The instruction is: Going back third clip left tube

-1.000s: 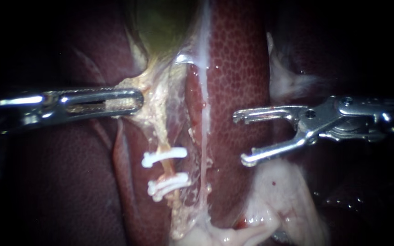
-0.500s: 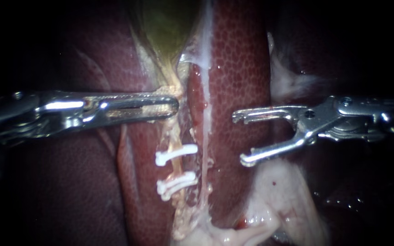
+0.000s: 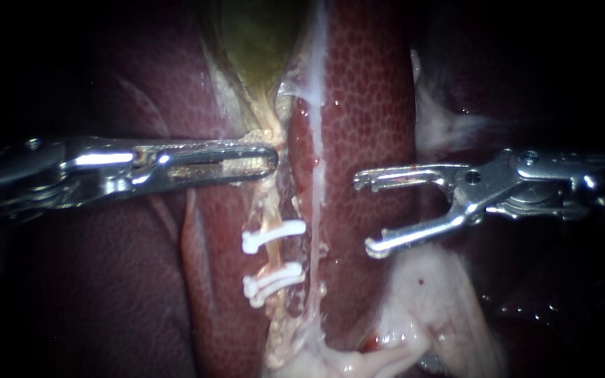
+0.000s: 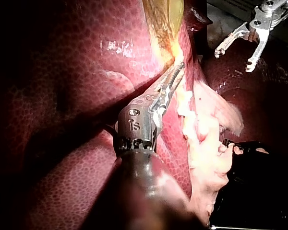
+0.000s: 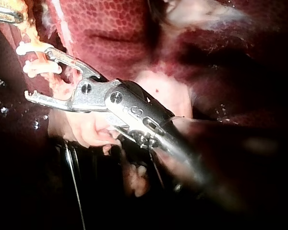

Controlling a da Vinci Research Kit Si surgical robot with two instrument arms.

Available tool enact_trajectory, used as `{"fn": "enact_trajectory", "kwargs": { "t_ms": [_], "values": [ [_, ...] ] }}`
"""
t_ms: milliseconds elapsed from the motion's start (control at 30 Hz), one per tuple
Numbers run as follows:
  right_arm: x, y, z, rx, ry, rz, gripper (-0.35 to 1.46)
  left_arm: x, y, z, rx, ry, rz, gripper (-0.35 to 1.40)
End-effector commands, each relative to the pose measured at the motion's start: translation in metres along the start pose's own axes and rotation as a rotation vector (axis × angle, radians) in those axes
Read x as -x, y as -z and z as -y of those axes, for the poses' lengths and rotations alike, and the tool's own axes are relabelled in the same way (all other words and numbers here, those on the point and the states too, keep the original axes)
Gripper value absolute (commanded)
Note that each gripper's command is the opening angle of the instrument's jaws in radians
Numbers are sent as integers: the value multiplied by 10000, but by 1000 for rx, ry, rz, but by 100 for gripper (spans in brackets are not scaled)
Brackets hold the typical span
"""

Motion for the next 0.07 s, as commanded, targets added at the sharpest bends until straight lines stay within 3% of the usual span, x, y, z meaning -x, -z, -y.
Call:
{"fn": "enact_trajectory", "kwargs": {
  "t_ms": [33,67],
  "values": [
    [0,1,0,-1,0,0,60,0,0,0,0,0,0,-35],
    [0,2,0,-1,0,0,60,0,0,0,0,0,0,-35]
  ]
}}
